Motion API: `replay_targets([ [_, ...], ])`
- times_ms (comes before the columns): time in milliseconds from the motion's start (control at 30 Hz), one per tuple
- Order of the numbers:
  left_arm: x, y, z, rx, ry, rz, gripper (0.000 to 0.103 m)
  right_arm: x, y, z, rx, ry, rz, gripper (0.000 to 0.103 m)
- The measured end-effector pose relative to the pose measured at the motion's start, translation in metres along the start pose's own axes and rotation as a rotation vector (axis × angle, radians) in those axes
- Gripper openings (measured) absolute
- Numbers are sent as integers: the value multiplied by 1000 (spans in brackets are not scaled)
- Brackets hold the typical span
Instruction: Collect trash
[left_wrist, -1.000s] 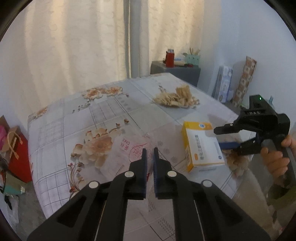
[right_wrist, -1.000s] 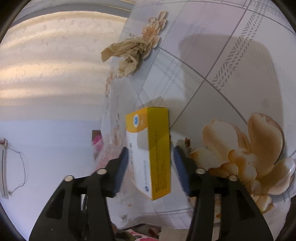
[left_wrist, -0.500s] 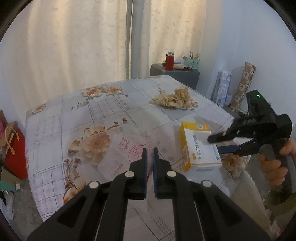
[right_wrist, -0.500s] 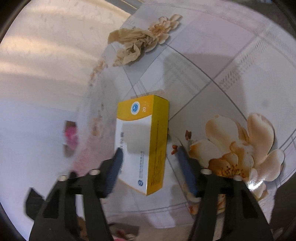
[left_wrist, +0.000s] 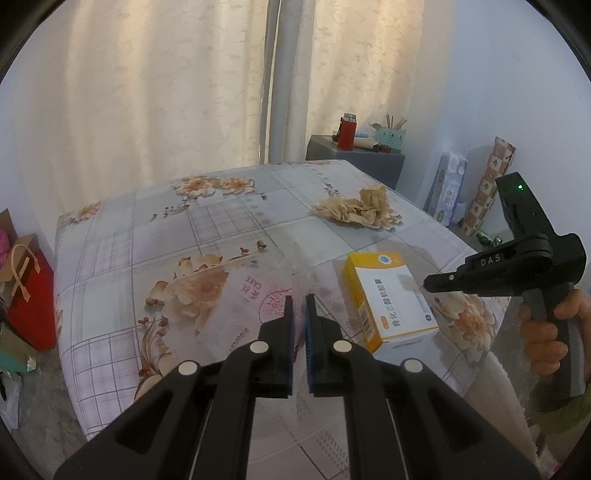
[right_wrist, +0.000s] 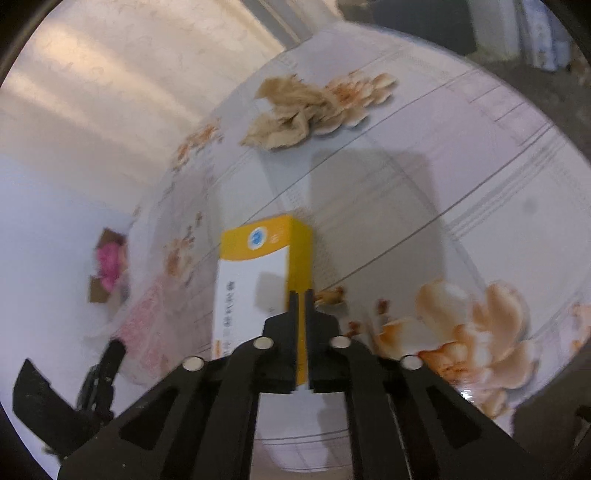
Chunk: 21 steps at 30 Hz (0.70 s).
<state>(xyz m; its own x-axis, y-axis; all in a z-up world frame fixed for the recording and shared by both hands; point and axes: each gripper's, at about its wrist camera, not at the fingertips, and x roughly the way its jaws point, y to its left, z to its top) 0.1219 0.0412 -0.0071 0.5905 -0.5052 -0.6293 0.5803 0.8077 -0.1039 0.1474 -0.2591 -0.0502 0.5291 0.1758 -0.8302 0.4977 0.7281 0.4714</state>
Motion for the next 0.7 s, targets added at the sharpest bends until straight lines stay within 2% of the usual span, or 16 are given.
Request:
replay_targets([
  [33,0,1,0,-3,-1,0,4,-1,1,1,-8,-3,-12,38],
  [67,0,2,0,-6,-2,1,4,-1,3,3,-9,-13,-24,63],
  [100,0,3,0,-9,-2,3,4,-3,6,4,-19,-34,-47,70],
  [167,-1,3,1,-15,-3,6,4,-2,18,6,-76,-38,-87,73],
  [233,-1,5,2,-22,-2,10,4,12,34,5,-141,3,-128,79],
  [367,0,9,3,-36,-2,16,4,40,60,-4,-257,30,-238,80],
  [400,0,10,3,-43,-2,16,4,46,65,-7,-285,28,-256,86],
  [700,3,11,2,-48,5,20,4,53,97,-11,-397,-25,-331,88],
])
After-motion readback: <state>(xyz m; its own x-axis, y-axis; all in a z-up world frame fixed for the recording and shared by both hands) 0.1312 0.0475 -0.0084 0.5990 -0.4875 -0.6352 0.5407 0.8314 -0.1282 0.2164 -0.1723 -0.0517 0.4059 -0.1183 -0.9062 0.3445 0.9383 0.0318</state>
